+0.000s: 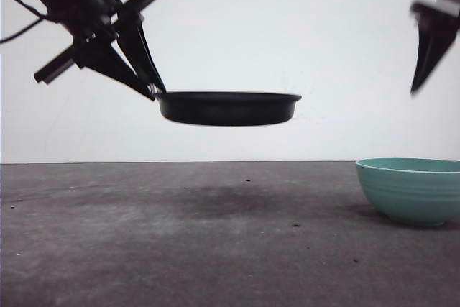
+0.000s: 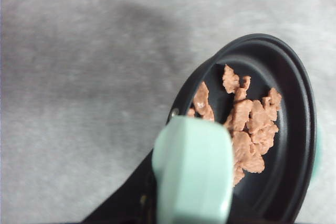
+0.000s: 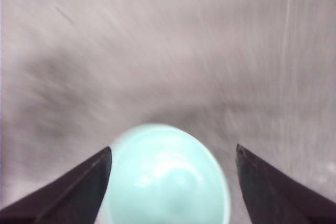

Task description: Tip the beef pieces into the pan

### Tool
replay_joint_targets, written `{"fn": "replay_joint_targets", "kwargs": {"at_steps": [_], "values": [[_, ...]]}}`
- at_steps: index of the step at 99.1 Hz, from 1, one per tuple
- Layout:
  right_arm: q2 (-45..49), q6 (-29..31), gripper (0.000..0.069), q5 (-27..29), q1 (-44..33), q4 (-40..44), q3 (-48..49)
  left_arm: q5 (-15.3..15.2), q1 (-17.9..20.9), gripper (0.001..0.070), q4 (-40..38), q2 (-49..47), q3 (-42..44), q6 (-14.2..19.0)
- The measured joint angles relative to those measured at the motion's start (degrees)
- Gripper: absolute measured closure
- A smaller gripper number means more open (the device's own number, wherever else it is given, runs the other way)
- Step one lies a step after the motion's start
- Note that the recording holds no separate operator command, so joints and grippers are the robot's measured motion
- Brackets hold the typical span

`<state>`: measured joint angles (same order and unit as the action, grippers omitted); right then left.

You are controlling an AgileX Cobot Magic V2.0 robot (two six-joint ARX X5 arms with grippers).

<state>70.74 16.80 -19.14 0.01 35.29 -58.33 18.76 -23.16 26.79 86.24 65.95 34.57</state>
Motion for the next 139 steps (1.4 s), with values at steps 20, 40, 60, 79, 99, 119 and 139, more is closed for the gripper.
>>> {"fn": "replay_joint_targets", "kwargs": {"at_steps": [20, 40, 60, 79, 99, 119, 139], "values": [[-13.4, -0.7, 0.0543, -0.4, 4.6, 1.5, -1.3, -0.5, 0.6, 0.0678, -0.3, 7.0, 0.0, -0.1], [-24.3, -4.3, 0.0674, 3.5, 12.0, 5.9, -1.3, 1.4, 0.6, 0.0678, -2.9, 12.5, 0.0, -0.3], [-26.8, -6.2, 0.0680, 11.6, 13.2, 12.6, -1.3, 2.6, -0.1, 0.0678, -4.8, 14.0, 0.0, -0.4], [-26.0, -6.5, 0.0680, 12.1, 13.2, 13.1, -1.3, 2.6, -0.6, 0.0678, -4.5, 14.0, 0.0, -0.4], [-25.6, -6.6, 0.0680, 11.7, 13.2, 12.0, -1.3, 3.9, -0.6, 0.0337, -4.1, 14.0, 0.1, 0.2], [-25.4, -7.7, 0.0680, 11.7, 13.2, 12.0, -1.3, 5.0, -0.6, 0.0106, -3.1, 13.5, 0.1, 0.8], [-25.4, -9.8, 0.0680, 12.1, 13.2, 12.3, -1.3, 0.7, -0.6, 0.0016, -1.7, 6.8, 0.1, 0.8]]}}
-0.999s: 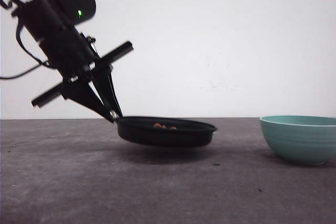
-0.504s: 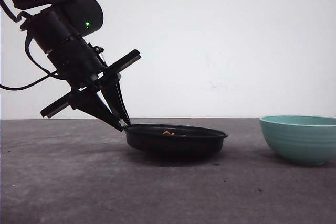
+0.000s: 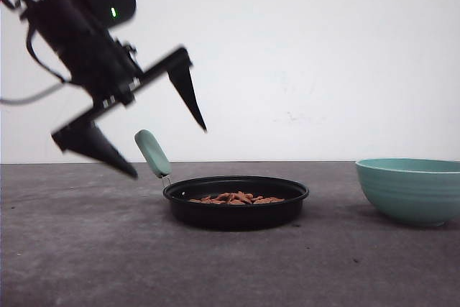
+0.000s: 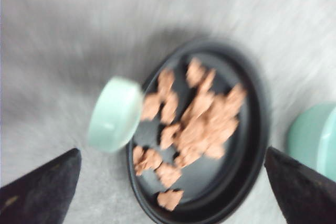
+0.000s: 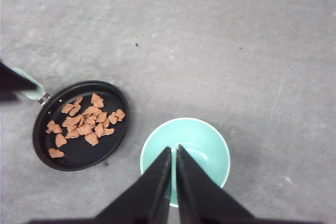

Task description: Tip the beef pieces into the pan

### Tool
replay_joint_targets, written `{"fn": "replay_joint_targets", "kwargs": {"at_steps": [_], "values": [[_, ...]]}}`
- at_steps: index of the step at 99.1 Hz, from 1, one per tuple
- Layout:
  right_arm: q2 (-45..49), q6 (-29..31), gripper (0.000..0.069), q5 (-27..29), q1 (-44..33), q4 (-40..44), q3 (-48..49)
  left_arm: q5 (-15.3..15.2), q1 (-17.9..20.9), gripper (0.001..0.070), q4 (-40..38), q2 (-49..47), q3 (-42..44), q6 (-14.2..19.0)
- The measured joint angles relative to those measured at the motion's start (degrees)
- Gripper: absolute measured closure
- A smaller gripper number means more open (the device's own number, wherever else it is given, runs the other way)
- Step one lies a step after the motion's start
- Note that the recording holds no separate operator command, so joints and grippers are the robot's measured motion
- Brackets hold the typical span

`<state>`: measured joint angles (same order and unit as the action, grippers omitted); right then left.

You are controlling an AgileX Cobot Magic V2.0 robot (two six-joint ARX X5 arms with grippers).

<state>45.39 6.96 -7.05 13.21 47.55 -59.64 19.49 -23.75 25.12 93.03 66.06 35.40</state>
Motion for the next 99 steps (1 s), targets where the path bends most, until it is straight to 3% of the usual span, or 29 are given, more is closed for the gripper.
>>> {"fn": "replay_joint_targets", "kwargs": {"at_steps": [11, 28, 31, 40, 45, 50, 58, 83, 99], "values": [[0.0, -2.3, 0.0680, 2.1, 0.0, -0.9, 0.0, -5.4, 0.1, 0.0016, 0.0, -7.3, 0.0, -1.2], [-0.3, -4.7, 0.0680, 5.7, 0.2, -6.6, 0.4, -17.1, 0.1, 0.0035, 0.0, -21.3, 0.0, -6.0], [-0.6, -5.2, 0.0680, 5.8, 0.2, -8.5, 0.9, -19.4, 0.1, 0.0092, -0.1, -23.7, 0.0, -6.9], [-2.4, -6.6, 0.0680, 5.8, 0.3, -14.9, 3.5, -27.0, 0.1, 0.0362, -1.3, -30.6, 0.0, -9.3], [-3.5, -7.4, 0.0680, 5.8, 0.7, -18.1, 5.5, -29.7, 0.3, 0.0512, -2.1, -33.8, 0.0, -10.9], [-4.8, -8.3, 0.0680, 6.0, 1.1, -20.9, 7.7, -30.3, 0.8, 0.0615, -2.2, -36.5, 0.0, -12.3], [-7.3, -9.8, 0.0680, 8.1, 1.9, -24.2, 11.9, -31.0, 1.4, 0.0677, -2.5, -40.2, -1.7, -14.3], [-19.2, -11.7, 0.0680, 11.4, 3.4, -28.9, 25.0, -33.2, 1.9, 0.0695, -3.1, -56.3, -21.4, -15.7], [-21.7, -11.9, 0.0680, 11.4, 3.4, -27.7, 25.3, -35.9, 1.9, 0.0695, 0.1, -62.8, -24.4, -16.0]]}}
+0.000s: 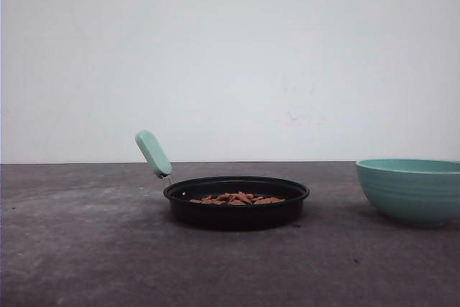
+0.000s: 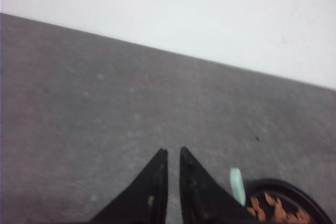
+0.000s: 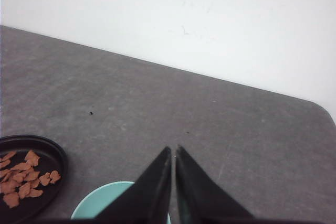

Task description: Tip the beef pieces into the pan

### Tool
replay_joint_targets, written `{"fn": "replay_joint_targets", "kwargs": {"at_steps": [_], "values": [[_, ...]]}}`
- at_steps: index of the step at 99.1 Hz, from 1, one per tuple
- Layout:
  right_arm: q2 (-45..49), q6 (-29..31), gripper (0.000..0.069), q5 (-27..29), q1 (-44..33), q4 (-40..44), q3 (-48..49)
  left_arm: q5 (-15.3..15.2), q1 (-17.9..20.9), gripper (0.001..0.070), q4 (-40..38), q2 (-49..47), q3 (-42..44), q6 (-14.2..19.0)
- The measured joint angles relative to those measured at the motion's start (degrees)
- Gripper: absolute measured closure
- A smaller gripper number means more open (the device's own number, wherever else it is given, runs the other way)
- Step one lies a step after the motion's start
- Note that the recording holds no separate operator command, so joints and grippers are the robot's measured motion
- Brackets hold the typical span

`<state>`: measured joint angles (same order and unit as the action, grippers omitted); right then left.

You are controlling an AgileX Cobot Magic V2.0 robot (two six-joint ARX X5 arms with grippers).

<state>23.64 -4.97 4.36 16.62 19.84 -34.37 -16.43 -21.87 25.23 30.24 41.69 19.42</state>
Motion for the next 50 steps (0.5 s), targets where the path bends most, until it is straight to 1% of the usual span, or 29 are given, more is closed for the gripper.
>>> {"fn": "replay_joint_targets", "kwargs": {"at_steps": [7, 30, 50], "values": [[-0.3, -0.1, 0.0680, 0.0, 0.0, -0.6, 0.0, -0.3, 0.0, 0.0695, 0.4, -1.3, 0.0, -0.2], [-0.3, -0.2, 0.0680, 0.2, -0.1, -6.8, 0.0, -0.3, 0.0, 0.0695, 1.6, -2.6, 0.0, -0.3], [-0.3, -0.2, 0.0680, 0.2, -0.1, -8.1, 0.0, -0.3, 0.0, 0.0695, 1.6, -3.3, 0.0, -0.3]]}}
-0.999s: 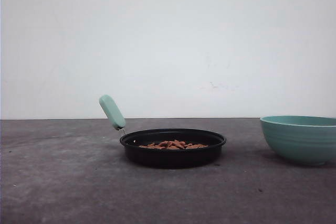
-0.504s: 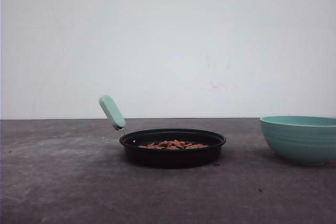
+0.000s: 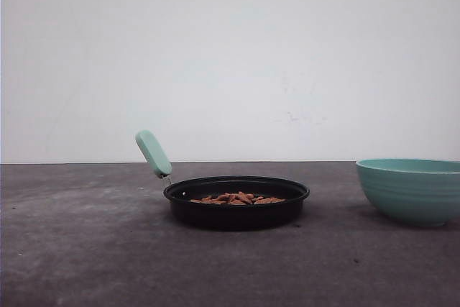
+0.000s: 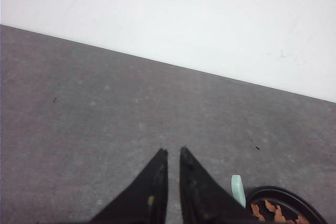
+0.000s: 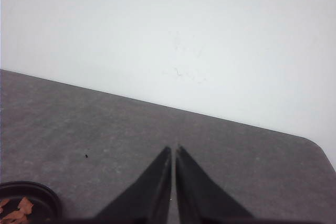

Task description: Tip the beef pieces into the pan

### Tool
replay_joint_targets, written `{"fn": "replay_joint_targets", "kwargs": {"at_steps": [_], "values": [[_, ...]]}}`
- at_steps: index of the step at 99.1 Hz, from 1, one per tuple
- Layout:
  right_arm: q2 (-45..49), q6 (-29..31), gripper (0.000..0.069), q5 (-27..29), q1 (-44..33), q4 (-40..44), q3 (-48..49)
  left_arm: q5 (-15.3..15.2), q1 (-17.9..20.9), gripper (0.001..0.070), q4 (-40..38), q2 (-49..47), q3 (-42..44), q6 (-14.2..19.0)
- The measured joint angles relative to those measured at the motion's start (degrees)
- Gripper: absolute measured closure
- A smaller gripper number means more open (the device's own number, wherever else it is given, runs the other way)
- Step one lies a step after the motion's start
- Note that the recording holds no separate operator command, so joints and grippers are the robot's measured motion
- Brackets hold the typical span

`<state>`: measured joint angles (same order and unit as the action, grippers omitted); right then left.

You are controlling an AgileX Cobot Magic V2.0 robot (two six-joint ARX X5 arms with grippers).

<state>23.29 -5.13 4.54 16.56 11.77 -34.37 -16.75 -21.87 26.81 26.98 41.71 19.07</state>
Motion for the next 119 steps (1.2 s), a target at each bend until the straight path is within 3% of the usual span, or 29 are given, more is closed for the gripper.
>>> {"fn": "replay_joint_targets", "kwargs": {"at_steps": [46, 65, 77, 86, 98, 119], "values": [[-0.9, 0.0, 0.0680, 0.2, 0.0, 0.0, 0.0, 0.0, 0.0, 0.0695, 0.0, 0.1, 0.0, 0.0], [-4.5, 0.1, 0.0680, 10.2, -2.9, 9.0, 0.2, 0.0, 0.0, 0.0695, 0.0, 0.1, 0.0, 0.0], [-7.2, 1.9, 0.0680, 13.3, -6.2, 10.8, 5.0, 0.0, 0.0, 0.0695, 0.0, 0.1, 0.0, 0.0], [-10.5, 4.1, 0.0680, 12.4, -9.0, 9.7, 11.6, 0.0, 0.0, 0.0695, 0.0, 0.1, 0.0, 0.0], [-16.8, 6.6, 0.0680, 6.8, -11.9, 6.8, 20.7, 0.0, 0.0, 0.0695, 0.0, 0.1, 0.0, 0.0], [-23.3, 8.2, 0.0680, 2.4, -14.1, 7.3, 29.4, 0.0, 0.0, 0.0695, 0.0, 0.1, 0.0, 0.0]]}}
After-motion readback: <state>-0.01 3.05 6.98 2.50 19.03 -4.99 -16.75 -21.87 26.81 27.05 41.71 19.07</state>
